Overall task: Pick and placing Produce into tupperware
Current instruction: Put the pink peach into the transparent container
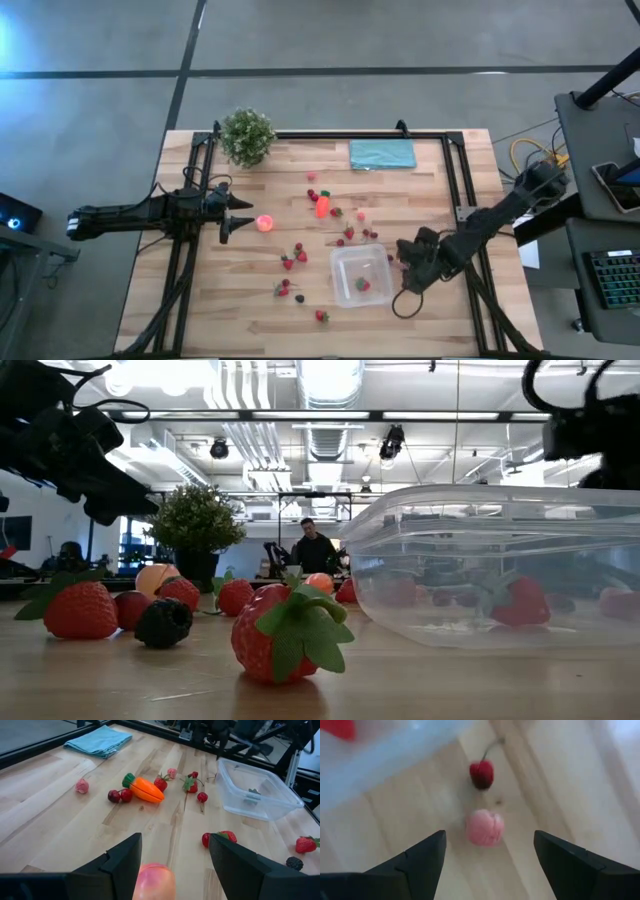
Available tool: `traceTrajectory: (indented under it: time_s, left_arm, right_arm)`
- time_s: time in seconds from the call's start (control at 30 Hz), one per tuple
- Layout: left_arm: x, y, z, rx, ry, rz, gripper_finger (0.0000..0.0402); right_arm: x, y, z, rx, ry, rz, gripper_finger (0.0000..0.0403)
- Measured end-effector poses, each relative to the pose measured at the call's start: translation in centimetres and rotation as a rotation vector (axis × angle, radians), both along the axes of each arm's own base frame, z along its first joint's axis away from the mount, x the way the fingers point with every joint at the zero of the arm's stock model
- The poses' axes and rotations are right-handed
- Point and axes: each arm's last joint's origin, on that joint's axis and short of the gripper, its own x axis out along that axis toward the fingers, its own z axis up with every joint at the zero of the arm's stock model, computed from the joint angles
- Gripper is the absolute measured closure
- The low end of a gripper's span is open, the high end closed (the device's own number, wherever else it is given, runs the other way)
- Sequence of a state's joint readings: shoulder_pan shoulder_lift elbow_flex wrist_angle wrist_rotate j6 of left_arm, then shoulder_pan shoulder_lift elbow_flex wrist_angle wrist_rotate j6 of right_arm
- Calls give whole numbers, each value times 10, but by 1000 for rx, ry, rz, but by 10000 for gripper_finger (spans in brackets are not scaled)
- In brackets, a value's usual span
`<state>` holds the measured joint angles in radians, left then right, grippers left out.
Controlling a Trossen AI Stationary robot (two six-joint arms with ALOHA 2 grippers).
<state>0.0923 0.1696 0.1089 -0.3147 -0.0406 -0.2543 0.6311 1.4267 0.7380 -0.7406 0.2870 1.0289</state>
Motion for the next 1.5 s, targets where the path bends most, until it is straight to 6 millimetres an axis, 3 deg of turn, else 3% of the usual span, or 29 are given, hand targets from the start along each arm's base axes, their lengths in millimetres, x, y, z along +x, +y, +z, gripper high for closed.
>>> traceTrajectory:
  time_s: [0.2,0.67,0.87,1.23,1.5]
  left_arm:
    - [0,0,0,0,1,0,185]
    - [0,0,0,0,3,0,185]
    - [0,0,0,0,5,0,185]
    - [0,0,0,0,5,0,185]
    - [0,0,0,0,5,0,185]
  right_arm:
    - [3,6,-12,2,49,-98,117]
    - [8,9,-30,-70,91,-109,127]
    - [10,10,-24,-35,80,-135,147]
    - [13,11,-16,68,38,-227,239]
    - [18,-3,-4,126,-7,-342,229]
